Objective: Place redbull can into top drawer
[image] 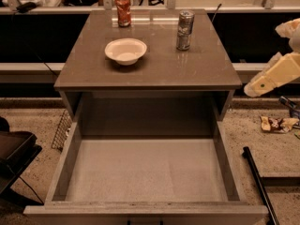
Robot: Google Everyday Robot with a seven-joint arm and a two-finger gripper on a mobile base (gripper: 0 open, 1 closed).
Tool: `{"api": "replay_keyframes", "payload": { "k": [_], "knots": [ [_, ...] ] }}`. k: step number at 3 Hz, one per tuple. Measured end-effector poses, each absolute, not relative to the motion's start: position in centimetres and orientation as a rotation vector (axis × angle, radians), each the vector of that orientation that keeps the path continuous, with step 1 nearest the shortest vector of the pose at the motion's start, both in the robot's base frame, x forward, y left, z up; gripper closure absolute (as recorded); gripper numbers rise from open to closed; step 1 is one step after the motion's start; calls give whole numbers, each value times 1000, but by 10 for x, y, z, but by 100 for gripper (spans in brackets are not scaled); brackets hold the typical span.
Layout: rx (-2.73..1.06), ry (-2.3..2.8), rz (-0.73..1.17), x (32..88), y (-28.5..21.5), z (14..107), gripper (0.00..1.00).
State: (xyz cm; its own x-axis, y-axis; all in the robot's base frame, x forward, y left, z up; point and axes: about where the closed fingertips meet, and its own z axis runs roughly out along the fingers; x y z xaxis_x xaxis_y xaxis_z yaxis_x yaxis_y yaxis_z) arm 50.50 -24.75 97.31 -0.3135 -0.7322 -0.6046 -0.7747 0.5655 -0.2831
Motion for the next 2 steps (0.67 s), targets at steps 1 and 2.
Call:
{"api": "replay_keyframes", "payload": {
  "k": [1, 2],
  "knots": [
    [-976, 1874, 166, 555, -265, 979, 0],
    [-836, 1739, 148, 592, -280, 997, 0]
  ]
}}
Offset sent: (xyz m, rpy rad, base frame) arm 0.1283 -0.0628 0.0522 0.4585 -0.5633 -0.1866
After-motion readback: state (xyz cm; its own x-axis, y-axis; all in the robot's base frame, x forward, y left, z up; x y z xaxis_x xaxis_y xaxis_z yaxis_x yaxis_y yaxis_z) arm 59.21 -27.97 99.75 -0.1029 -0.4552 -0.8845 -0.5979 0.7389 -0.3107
